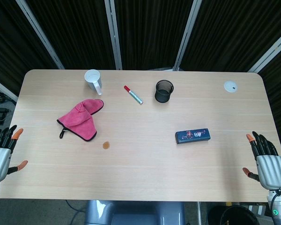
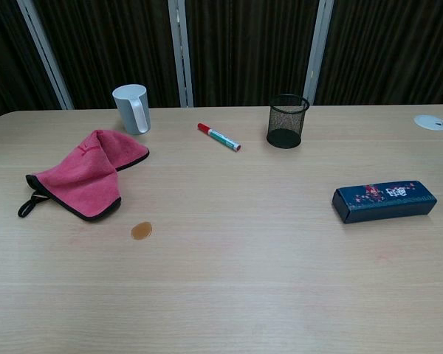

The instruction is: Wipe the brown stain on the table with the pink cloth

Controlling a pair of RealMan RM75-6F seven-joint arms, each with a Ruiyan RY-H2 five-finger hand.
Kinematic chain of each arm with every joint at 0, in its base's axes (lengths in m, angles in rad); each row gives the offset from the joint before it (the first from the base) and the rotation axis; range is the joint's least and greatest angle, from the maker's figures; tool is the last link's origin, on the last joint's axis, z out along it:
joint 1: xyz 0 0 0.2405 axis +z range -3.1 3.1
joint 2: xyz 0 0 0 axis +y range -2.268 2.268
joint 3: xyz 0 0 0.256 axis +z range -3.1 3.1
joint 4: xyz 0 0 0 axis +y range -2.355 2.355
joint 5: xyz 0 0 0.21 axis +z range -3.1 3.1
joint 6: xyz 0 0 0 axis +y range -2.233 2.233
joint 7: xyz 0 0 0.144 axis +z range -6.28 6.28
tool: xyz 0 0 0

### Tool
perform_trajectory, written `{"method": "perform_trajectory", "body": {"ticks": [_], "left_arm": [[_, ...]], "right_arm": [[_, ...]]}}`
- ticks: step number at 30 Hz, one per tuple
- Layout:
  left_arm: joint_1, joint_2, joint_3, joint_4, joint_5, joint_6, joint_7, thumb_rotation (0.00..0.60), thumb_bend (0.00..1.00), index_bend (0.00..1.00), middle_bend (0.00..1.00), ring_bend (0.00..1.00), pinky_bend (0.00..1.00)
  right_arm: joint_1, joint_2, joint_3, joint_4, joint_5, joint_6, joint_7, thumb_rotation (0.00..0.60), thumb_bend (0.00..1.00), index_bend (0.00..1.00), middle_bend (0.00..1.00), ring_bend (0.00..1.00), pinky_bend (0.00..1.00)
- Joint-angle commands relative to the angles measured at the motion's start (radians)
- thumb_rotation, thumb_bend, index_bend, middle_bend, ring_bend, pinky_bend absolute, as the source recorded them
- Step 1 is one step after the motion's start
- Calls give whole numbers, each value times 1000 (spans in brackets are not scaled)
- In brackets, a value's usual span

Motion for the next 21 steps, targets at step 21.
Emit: {"method": "perform_trajectory", "body": {"ticks": [21], "left_arm": [[-14, 6, -1, -20, -10, -26, -9, 600, 0, 0, 0, 0, 0]], "right_arm": [[-7, -1, -4, 11, -1, 1, -3, 600, 0, 0, 0, 0, 142]]}}
